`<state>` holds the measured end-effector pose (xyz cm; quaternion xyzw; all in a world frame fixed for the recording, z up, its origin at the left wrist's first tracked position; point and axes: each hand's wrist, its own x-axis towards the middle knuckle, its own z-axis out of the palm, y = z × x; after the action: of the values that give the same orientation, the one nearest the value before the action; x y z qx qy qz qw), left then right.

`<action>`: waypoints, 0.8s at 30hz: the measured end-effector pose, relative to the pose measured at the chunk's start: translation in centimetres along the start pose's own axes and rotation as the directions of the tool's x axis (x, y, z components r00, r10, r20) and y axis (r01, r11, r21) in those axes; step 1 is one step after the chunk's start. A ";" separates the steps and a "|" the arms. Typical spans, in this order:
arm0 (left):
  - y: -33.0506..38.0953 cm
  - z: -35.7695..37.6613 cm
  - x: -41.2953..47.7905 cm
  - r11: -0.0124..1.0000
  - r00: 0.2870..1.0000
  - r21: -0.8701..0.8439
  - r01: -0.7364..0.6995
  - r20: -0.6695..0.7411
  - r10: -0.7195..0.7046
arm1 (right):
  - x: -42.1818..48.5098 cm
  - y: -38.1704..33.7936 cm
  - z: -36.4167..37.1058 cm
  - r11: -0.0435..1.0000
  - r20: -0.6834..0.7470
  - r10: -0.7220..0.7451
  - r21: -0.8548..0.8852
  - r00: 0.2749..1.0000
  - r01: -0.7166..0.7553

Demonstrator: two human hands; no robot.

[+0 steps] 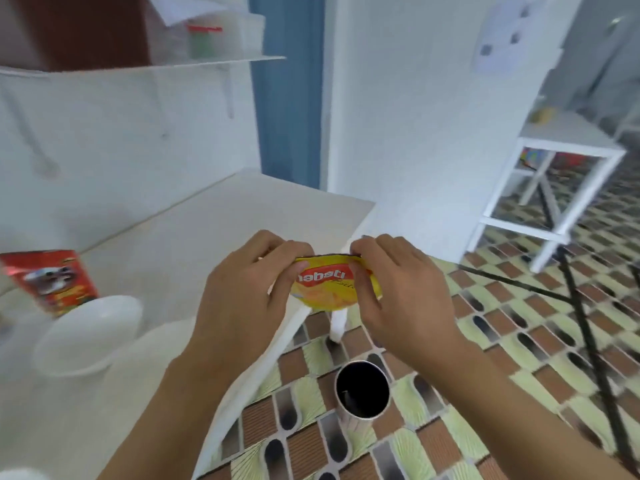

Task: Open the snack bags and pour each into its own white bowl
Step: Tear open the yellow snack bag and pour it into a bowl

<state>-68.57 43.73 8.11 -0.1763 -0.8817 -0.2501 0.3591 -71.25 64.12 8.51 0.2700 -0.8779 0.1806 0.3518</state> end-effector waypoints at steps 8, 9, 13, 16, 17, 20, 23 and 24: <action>-2.4 16.9 5.0 0.982 0.977 -0.176 0.062 0.211 -0.024 | -1.5 13.2 5.9 0.970 0.129 0.223 -0.127 0.966 -0.207; -2.8 18.9 5.2 0.981 0.971 -0.179 0.073 0.239 -0.028 | -1.8 14.7 6.9 0.966 0.144 0.242 -0.133 0.960 -0.223; -4.5 26.6 4.3 0.964 0.941 -0.204 0.170 0.326 -0.097 | -4.4 20.4 12.2 0.955 0.239 0.294 -0.095 0.925 -0.279; -5.9 32.4 1.8 0.942 0.911 -0.208 0.264 0.375 -0.172 | -7.5 23.5 17.3 0.941 0.356 0.330 -0.053 0.874 -0.334; -6.6 34.3 0.7 0.940 0.900 -0.194 0.282 0.394 -0.189 | -8.7 24.5 19.0 0.935 0.397 0.341 -0.049 0.852 -0.352; -8.9 39.9 -2.6 0.952 0.869 -0.084 0.296 0.438 -0.232 | -12.5 27.0 24.2 0.907 0.489 0.388 -0.052 0.782 -0.418; -11.3 45.3 -6.4 0.950 0.831 -0.002 0.311 0.486 -0.271 | -16.5 29.2 29.5 0.895 0.546 0.397 -0.050 0.738 -0.444; -12.2 47.1 -7.9 0.944 0.815 0.002 0.331 0.504 -0.287 | -17.9 29.8 31.4 0.893 0.555 0.395 -0.046 0.732 -0.447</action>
<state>-94.88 59.54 -30.50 -0.1044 -0.9494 -0.2887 0.0667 -94.66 77.93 -29.65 0.1200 -0.9701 0.2097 0.0215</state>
